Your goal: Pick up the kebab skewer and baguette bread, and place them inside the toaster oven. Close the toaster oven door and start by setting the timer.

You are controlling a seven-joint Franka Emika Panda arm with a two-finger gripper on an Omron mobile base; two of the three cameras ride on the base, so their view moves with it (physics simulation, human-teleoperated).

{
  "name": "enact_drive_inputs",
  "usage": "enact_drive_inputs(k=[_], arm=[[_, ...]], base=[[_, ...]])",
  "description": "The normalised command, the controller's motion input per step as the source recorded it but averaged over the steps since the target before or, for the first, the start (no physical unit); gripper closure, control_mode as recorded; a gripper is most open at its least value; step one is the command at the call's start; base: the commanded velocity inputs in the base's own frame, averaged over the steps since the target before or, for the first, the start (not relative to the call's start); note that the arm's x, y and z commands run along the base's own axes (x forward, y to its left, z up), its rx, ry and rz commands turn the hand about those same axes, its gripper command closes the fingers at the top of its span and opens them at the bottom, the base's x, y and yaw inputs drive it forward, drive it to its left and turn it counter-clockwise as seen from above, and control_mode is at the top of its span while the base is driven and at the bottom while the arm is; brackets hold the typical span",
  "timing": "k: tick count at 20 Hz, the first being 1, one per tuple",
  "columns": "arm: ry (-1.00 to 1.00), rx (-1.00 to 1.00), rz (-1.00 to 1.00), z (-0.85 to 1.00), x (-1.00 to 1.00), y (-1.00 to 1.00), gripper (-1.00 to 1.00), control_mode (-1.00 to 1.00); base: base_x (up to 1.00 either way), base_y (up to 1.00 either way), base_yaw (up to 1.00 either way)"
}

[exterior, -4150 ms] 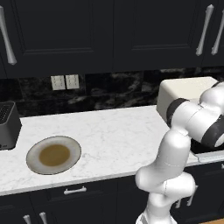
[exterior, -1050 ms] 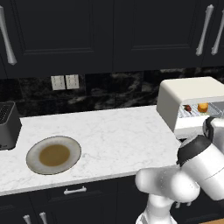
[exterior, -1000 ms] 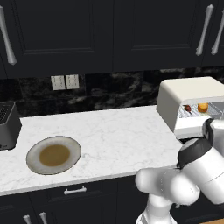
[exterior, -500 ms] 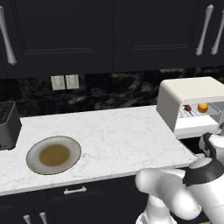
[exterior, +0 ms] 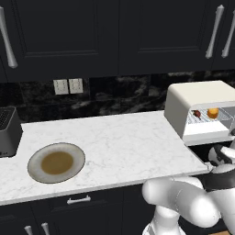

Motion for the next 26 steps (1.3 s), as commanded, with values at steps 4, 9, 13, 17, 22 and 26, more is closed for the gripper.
enact_drive_inputs(k=[4, 9, 13, 17, 22, 26], arm=[[-0.10, 0.04, 0.07, 0.00, 0.64, 0.01, -1.00, -1.00], [-0.17, 0.04, 0.03, 0.39, 0.77, 0.23, -1.00, -1.00], [-0.22, 0.02, 0.00, 0.75, 1.00, 0.27, -1.00, -1.00], [-0.21, 0.01, 0.00, 0.83, 1.00, 0.22, -1.00, -1.00], [-0.12, 0.00, 0.02, 0.53, 1.00, 0.22, -1.00, -1.00], [-0.04, 0.00, 0.03, 0.53, 1.00, 0.15, -1.00, -1.00]], base=[[0.00, 0.00, 0.00], [0.00, 0.00, 0.00], [0.00, 0.00, 0.00], [0.00, 0.00, 0.00], [0.00, 0.00, 0.00], [0.00, 0.00, 0.00]])
